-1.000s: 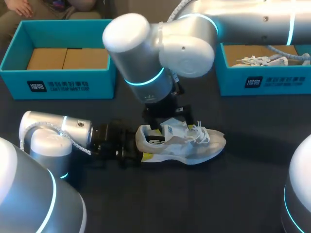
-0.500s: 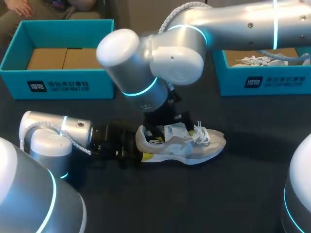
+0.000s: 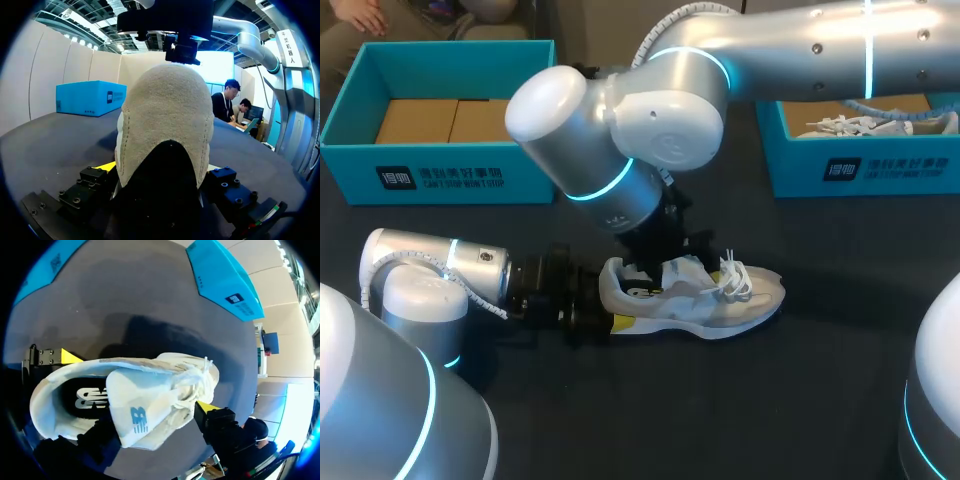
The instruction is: Take the shoe out of the shoebox, open the shoe tongue, remove and reinsert the insole, then place the shoe into the shoebox
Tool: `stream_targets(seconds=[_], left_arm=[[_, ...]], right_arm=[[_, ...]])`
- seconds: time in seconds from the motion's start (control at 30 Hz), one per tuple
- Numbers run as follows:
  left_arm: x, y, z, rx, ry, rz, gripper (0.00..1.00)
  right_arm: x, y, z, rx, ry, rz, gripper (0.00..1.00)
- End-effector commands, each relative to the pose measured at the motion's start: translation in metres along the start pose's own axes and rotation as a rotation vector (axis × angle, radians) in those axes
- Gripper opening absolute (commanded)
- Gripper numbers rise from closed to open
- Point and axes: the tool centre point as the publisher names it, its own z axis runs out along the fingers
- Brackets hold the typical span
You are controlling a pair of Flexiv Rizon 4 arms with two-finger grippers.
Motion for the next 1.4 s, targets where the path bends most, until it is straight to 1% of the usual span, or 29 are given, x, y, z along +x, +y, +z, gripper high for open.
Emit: stream_targets(seconds=[0.03, 0.1, 0.17, 0.23, 0.27, 0.3, 0.33, 0.4, 0.43, 0.47, 0.6, 0.7, 0.8, 0.9, 1.03, 1.17, 1.3, 1.4], left_arm=[[0.0, 0.002, -0.001, -0.002, 0.0, -0.001, 0.0], [0.0, 0.002, -0.001, -0.002, 0.0, -0.001, 0.0], [0.0, 0.002, -0.001, -0.002, 0.0, -0.001, 0.0], [0.0, 0.002, -0.001, -0.002, 0.0, -0.001, 0.0], [0.0, 0.002, -0.001, -0.002, 0.0, -0.001, 0.0], [0.0, 0.002, -0.001, -0.002, 0.0, -0.001, 0.0], [0.0, 0.002, -0.001, -0.002, 0.0, -0.001, 0.0], [0.0, 0.002, -0.001, -0.002, 0.0, -0.001, 0.0], [0.0, 0.002, -0.001, -0.002, 0.0, -0.001, 0.0], [0.0, 0.002, -0.001, -0.002, 0.0, -0.001, 0.0], [0.0, 0.002, -0.001, -0.002, 0.0, -0.001, 0.0], [0.0, 0.002, -0.001, -0.002, 0.0, -0.001, 0.0], [0.0, 0.002, -0.001, -0.002, 0.0, -0.001, 0.0], [0.0, 0.002, -0.001, -0.002, 0.0, -0.001, 0.0], [0.0, 0.002, -0.001, -0.002, 0.0, -0.001, 0.0], [0.0, 0.002, -0.001, -0.002, 0.0, -0.001, 0.0], [0.0, 0.002, -0.001, -0.002, 0.0, -0.001, 0.0], [0.0, 0.002, -0.001, -0.002, 0.0, -0.001, 0.0]], right_arm=[[-0.001, -0.006, -0.012, -0.02, -0.009, 0.129, 0.7], [-0.001, -0.006, -0.017, -0.029, -0.005, 0.126, 0.71], [-0.001, -0.004, -0.019, -0.039, 0.003, 0.12, 0.68], [0.0, -0.002, -0.02, -0.045, 0.013, 0.119, 0.64], [0.0, -0.001, -0.021, -0.047, 0.024, 0.121, 0.6], [0.0, 0.0, -0.022, -0.051, 0.028, 0.121, 0.49], [0.0, 0.001, -0.023, -0.056, 0.03, 0.122, 0.42], [0.0, 0.002, -0.024, -0.061, 0.035, 0.119, 0.23], [0.0, 0.003, -0.024, -0.062, 0.036, 0.119, 0.17], [0.0, 0.004, -0.023, -0.063, 0.037, 0.119, 0.01], [-0.002, 0.007, -0.02, -0.064, 0.054, 0.119, 0.0], [-0.009, 0.01, -0.018, -0.06, 0.079, 0.103, 0.0], [-0.021, 0.013, -0.016, -0.061, 0.108, 0.078, 0.0], [-0.036, 0.014, -0.009, -0.057, 0.133, 0.065, 0.0], [-0.059, 0.012, -0.001, -0.064, 0.146, 0.049, 0.0], [-0.079, 0.013, 0.012, -0.064, 0.183, 0.062, 0.0], [-0.092, 0.02, 0.028, -0.05, 0.192, 0.056, 0.0], [-0.099, 0.025, 0.034, -0.05, 0.201, 0.053, 0.0]])
